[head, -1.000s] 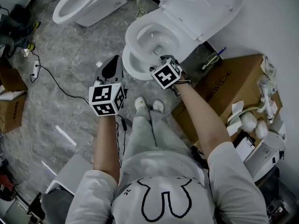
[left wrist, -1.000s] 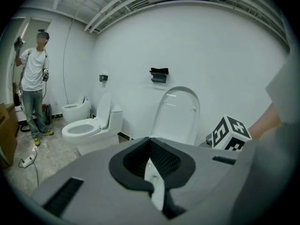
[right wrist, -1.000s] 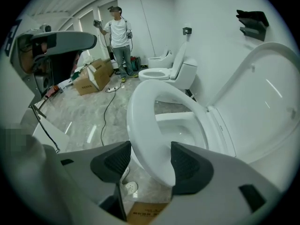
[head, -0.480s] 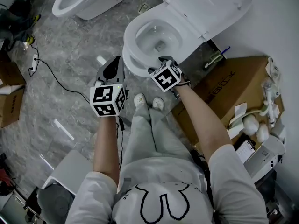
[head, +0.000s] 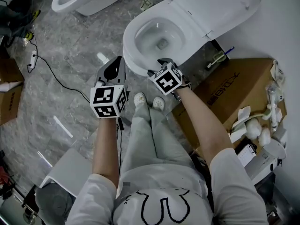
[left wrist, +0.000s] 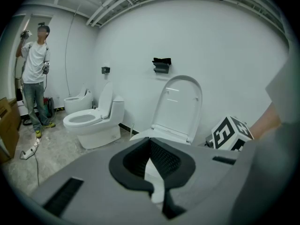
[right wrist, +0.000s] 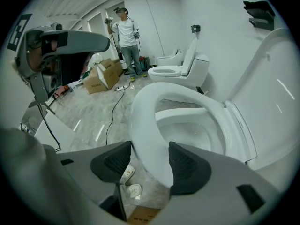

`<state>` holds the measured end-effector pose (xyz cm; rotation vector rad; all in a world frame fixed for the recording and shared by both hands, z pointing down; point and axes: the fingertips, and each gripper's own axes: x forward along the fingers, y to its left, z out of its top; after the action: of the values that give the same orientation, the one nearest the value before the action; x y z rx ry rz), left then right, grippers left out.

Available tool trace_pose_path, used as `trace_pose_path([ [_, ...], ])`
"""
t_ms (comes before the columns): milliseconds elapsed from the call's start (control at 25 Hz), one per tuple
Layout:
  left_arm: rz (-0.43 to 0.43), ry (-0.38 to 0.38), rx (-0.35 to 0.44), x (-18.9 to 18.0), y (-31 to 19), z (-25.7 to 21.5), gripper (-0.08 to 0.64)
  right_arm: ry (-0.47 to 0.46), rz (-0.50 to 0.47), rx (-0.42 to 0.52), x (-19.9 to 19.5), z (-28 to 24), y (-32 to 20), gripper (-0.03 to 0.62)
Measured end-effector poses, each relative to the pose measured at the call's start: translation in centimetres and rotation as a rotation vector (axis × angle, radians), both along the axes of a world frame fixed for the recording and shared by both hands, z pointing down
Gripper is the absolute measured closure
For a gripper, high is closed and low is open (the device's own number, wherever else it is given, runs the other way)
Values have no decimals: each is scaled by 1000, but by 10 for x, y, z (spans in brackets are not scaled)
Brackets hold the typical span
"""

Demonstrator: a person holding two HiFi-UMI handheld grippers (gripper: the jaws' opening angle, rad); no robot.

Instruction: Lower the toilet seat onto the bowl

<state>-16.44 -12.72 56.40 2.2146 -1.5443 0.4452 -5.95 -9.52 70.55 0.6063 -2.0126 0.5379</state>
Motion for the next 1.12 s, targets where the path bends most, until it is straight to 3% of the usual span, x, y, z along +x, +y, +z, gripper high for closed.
trace_pose_path([
  [1120, -29, 2, -73, -15, -13, 91, 551, 30, -93, -115, -16, 82, 15, 324],
])
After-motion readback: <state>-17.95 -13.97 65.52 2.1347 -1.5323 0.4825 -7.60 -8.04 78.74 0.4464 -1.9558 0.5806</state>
